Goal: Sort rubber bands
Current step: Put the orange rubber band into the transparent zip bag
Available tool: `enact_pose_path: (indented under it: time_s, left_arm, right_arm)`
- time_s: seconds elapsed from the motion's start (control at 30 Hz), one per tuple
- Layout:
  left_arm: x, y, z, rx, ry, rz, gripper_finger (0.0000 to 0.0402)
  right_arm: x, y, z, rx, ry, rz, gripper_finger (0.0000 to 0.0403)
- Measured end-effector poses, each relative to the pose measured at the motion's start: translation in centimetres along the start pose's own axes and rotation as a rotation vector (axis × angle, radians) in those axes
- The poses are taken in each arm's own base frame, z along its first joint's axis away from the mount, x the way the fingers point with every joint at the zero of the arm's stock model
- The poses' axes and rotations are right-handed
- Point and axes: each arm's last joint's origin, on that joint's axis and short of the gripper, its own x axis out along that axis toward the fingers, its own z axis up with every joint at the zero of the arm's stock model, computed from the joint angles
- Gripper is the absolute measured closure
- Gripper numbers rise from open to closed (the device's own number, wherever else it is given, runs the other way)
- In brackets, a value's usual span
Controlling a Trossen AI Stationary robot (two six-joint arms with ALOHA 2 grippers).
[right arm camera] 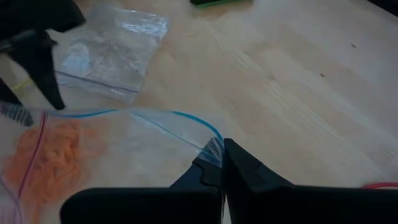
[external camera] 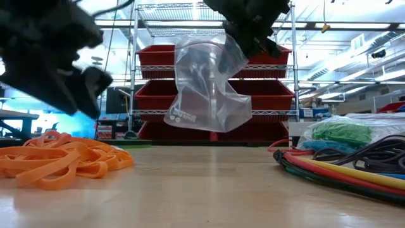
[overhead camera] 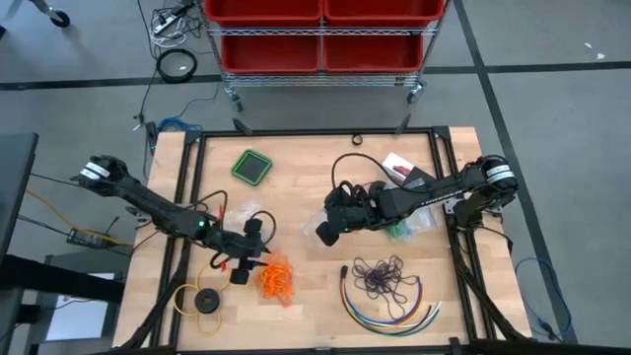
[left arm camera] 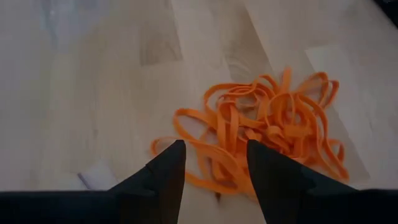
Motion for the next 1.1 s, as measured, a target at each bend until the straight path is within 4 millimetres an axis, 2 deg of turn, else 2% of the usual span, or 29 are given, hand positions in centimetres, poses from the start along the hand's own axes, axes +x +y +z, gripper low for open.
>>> enact_pose_path:
  time_s: [0.13,0.27,0.47,0.6,0.87,1.03,1.1]
  left_arm:
    - [0.5,0.7,-2.1,-0.091,-0.096,-0.018,0.0224]
    - [1.1,1.4,-2.7,-0.118,-0.13,-0.027,0.0224]
    - [2.7,2.3,-2.4,-0.098,-0.076,-0.001,0.0225]
    - [3.9,2.6,-1.6,-0.075,-0.044,-0.043,0.0234]
    - [6.0,3.5,-1.4,-0.083,0.046,-0.026,0.0314]
    - [5.8,3.7,-0.9,-0.039,0.039,-0.022,0.0386]
    - [5.5,3.6,-0.2,-0.015,0.015,-0.023,0.0393]
  right_arm:
    - [0.0,0.0,0.0,-0.001,0.0,-0.001,0.0403]
    - [0.2,-0.2,0.2,0.006,-0.002,-0.007,0.0403]
    - [0.3,-0.3,0.4,0.012,-0.006,-0.006,0.0403]
    - [0.3,-0.3,0.4,0.01,-0.005,-0.005,0.0403]
    - [0.3,-0.3,0.4,0.004,-0.003,-0.003,0.0403]
    - [0.3,-0.3,0.3,0.004,-0.002,-0.002,0.0403]
    - [0.3,-0.3,0.3,0.003,-0.002,-0.002,0.0403]
